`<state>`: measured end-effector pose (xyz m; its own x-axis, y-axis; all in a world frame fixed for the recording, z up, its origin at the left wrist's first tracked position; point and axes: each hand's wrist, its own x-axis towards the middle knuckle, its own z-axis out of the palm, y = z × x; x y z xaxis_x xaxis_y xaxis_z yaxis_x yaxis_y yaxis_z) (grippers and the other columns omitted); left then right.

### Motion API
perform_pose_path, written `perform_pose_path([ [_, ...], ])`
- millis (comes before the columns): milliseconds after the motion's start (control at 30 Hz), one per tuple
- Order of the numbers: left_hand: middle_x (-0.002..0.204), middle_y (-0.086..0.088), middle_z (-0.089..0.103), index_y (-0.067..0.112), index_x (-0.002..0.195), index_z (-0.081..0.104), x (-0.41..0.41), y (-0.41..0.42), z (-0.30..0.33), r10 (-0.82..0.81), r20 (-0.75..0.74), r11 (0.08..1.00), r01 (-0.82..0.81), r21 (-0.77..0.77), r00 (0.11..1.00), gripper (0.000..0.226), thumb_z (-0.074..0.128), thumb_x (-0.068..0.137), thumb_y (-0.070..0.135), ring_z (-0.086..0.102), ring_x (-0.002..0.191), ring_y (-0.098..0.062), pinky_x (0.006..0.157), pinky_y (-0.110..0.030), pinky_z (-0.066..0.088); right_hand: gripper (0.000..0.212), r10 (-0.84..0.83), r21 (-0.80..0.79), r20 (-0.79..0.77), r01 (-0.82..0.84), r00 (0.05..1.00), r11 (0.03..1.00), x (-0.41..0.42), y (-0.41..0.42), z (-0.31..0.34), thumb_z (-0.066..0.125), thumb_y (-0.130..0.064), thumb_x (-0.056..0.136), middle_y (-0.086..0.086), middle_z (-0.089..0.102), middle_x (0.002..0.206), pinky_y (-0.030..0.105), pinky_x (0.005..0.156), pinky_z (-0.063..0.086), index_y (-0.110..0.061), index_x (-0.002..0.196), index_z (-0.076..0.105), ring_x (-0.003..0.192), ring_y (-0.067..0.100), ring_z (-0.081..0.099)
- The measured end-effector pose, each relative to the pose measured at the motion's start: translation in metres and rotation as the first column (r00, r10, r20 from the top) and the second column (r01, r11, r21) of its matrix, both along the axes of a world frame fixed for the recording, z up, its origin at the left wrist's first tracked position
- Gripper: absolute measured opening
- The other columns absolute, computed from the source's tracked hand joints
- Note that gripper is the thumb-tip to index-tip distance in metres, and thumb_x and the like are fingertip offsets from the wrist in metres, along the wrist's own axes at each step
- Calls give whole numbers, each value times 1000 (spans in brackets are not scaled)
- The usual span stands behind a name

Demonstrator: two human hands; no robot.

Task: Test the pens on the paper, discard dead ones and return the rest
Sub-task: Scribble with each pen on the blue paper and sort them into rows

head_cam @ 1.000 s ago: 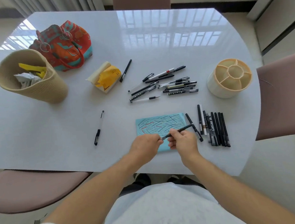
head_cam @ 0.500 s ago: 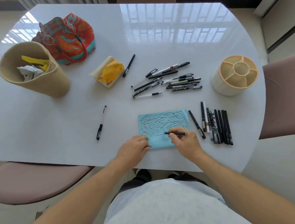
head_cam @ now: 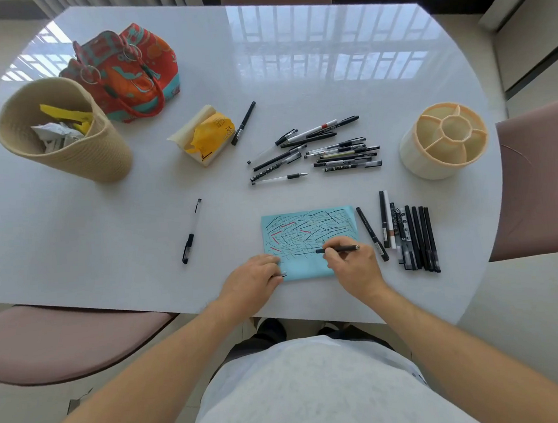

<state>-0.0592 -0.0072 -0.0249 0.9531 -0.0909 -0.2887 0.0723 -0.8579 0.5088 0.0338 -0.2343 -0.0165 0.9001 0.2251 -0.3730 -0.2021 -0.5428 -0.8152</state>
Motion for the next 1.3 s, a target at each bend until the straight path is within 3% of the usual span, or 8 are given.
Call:
perform_pose_path([
  [133,125,7,64,20,102,70,4,-3,3,31,-2,999,-31,-10,1000,20,55,99,34,52,122,-13,98,-27,43,19,-149,177,-87,163,985,971,0,-2,7,63,-5,92,5,77,78,28,63,57,-21,87,72,63,19,72],
  [300,112,12,65,24,100,67,13,-9,11,72,7,996,-71,-44,997,19,53,99,38,53,109,-10,85,-28,48,14,-112,382,-241,200,964,902,-3,-1,19,59,6,95,25,72,78,37,64,60,-2,89,68,65,25,70],
  [567,104,11,65,25,106,66,23,-17,21,58,-5,996,-58,-65,998,19,54,99,38,52,100,-10,82,-31,47,15,-84,443,-315,224,945,868,-5,5,24,59,7,95,20,71,75,34,63,61,-2,87,67,68,25,72],
  [733,95,2,69,19,105,64,33,-28,32,-29,-43,999,28,-32,999,21,48,101,33,60,88,-21,77,-41,49,11,-17,460,-341,182,940,869,-10,12,21,61,-3,100,15,75,78,34,67,63,-3,92,69,74,25,74],
  [1000,91,1,70,15,95,61,37,-33,36,-14,-23,1000,14,-22,1000,22,46,103,28,62,80,-21,72,-40,52,14,-49,438,-328,198,943,877,-10,17,17,60,-11,102,17,73,73,34,65,61,-1,95,67,64,29,69],
  [1133,86,4,69,18,93,64,42,-34,34,8,-36,996,-11,-93,999,20,50,100,32,62,80,-21,72,-40,50,16,-27,384,-332,161,943,909,1,15,16,62,-16,102,7,74,73,31,66,61,-7,92,71,65,21,69],
  [1233,106,6,68,27,112,66,48,-26,26,42,-45,994,-47,-101,998,23,54,98,42,58,102,-16,87,-35,49,17,-89,274,-291,172,953,946,28,5,16,62,-17,101,0,68,68,29,60,59,-12,88,70,64,15,63],
  [1300,124,9,63,28,125,61,46,-16,18,65,-25,995,-67,-80,998,31,56,97,42,49,121,-11,98,-30,43,13,-97,90,-175,114,980,989,51,-10,16,61,-19,101,-1,67,70,31,59,59,-18,90,67,63,15,62],
])
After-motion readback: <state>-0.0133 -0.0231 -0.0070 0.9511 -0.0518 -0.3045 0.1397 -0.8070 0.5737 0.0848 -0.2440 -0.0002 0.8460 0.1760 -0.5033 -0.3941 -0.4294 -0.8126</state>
